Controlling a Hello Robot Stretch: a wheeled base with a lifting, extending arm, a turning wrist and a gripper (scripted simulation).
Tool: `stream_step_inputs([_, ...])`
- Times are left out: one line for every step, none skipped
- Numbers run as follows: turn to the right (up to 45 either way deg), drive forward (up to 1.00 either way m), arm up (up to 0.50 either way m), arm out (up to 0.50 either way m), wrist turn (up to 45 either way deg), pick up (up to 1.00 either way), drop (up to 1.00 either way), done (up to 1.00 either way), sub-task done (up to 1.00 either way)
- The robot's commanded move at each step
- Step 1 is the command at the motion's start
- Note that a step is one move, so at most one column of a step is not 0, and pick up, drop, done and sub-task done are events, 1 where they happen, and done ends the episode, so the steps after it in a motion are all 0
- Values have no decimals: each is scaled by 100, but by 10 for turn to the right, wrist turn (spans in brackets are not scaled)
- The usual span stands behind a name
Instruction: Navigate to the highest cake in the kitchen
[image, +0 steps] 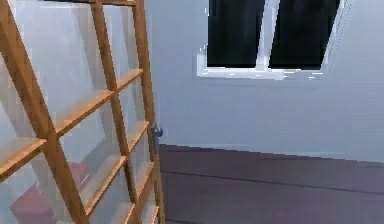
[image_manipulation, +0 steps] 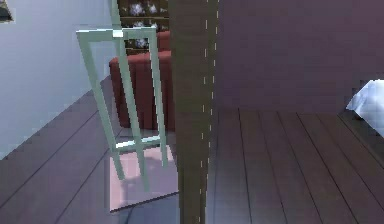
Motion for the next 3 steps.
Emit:
stream_step_inputs([-30,0,0,0,0,0,0,0,0])
stream_step_inputs([0,10,0,0,0,0,0,0,0])
stream_step_inputs([390,0,0,0,0,0,0,0,0])
